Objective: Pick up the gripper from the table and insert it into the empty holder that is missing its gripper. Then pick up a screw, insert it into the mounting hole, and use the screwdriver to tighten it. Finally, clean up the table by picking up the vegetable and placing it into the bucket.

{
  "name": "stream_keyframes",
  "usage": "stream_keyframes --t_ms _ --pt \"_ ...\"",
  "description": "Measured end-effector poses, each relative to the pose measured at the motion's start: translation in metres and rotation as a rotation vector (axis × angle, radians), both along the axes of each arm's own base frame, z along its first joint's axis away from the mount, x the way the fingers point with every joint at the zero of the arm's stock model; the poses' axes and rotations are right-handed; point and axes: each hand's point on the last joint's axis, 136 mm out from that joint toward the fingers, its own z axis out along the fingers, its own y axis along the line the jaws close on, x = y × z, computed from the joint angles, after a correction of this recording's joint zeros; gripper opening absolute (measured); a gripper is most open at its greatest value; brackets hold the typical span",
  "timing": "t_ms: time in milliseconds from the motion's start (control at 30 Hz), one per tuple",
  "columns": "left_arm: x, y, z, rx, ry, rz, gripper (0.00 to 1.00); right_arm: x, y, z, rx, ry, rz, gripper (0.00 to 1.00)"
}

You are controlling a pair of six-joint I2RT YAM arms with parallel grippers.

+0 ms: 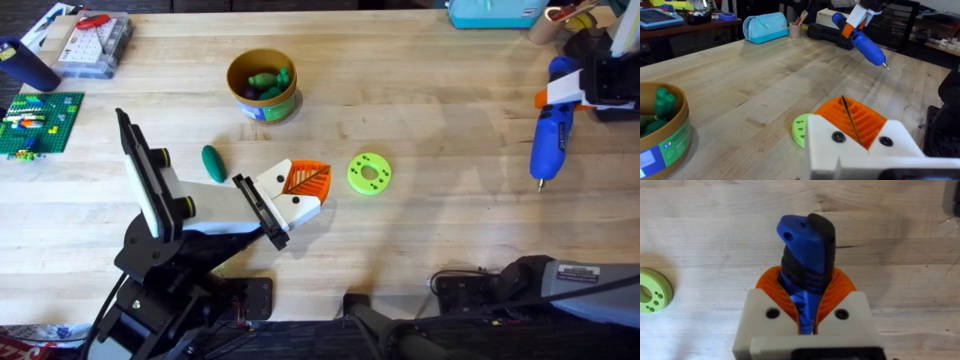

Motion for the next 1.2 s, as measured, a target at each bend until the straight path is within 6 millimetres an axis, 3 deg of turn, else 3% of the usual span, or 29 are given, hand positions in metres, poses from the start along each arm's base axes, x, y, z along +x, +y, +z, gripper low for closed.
stream_keyframes --t_ms 233,667,833,933,1067,1200 --pt "0.0 0.0 -0.002 0.003 0.008 0.0 0.013 0.0 0.006 -0.001 0.036 -0.005 0.01 0.115" --pt "0.0 0.0 -0.002 0.003 0.008 0.0 0.013 0.043 0.065 0.028 0.296 -0.244 0.176 0.115" --pt "0.0 0.0 -0.002 0.003 0.008 0.0 0.013 0.04 0.097 0.061 0.277 -0.341 0.277 0.115" --pt "0.0 0.0 -0.002 0.003 0.008 0.0 0.013 0.033 0.109 0.095 0.243 -0.446 0.314 0.115" --pt "0.0 0.0 -0.002 0.003 0.008 0.0 0.013 0.016 0.12 0.138 0.202 -0.58 0.336 0.115" --pt "0.0 0.0 -0.002 0.003 0.008 0.0 0.013 -0.004 0.134 0.166 0.208 -0.658 0.346 0.115"
